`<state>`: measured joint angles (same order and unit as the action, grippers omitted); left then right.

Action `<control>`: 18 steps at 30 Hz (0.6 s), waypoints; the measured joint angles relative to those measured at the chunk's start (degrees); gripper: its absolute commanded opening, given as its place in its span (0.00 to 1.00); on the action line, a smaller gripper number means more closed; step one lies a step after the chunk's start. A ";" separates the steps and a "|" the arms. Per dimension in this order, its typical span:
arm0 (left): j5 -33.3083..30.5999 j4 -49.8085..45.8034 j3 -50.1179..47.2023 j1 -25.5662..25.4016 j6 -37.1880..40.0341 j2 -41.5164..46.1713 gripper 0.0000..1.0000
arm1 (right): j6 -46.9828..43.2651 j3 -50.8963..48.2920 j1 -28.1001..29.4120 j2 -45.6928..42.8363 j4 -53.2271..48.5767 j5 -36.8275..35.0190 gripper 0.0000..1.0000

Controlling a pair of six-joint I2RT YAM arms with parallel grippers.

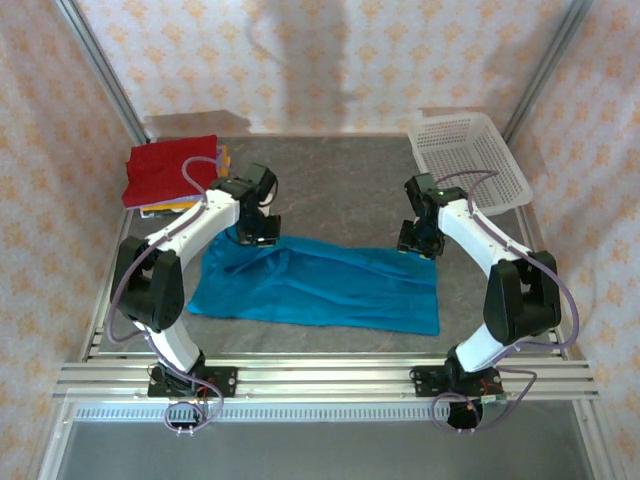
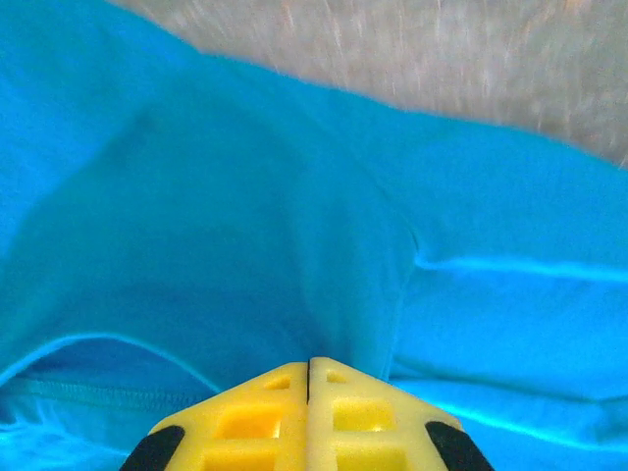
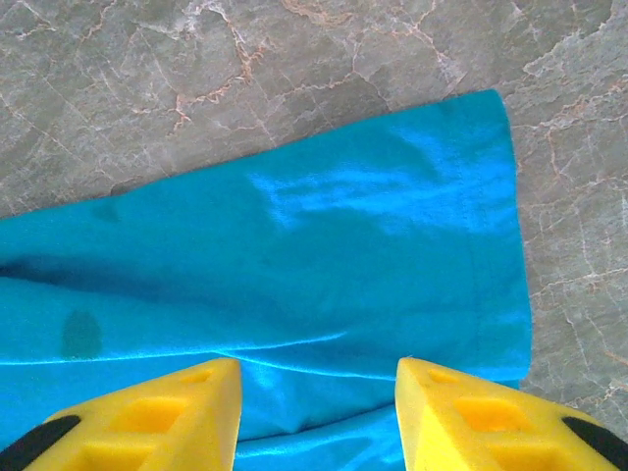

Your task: Fold and stack the t-shirts

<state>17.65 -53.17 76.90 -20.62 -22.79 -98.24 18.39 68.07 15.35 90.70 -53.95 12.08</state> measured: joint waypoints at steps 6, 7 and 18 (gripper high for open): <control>-0.07 -1.99 -2.82 -5.01 -1.81 0.00 0.00 | -0.02 0.00 0.00 0.00 0.00 0.00 0.45; -0.07 -2.27 -2.99 -5.44 -2.21 0.00 0.00 | -0.02 -0.02 0.00 0.00 0.04 0.00 0.45; 0.55 -3.17 -4.28 -6.97 -4.92 -1.99 0.01 | -0.20 -1.03 0.00 1.09 1.49 0.39 0.45</control>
<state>18.20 -56.34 72.62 -27.59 -27.70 -100.22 18.20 67.05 15.35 91.79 -52.47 12.47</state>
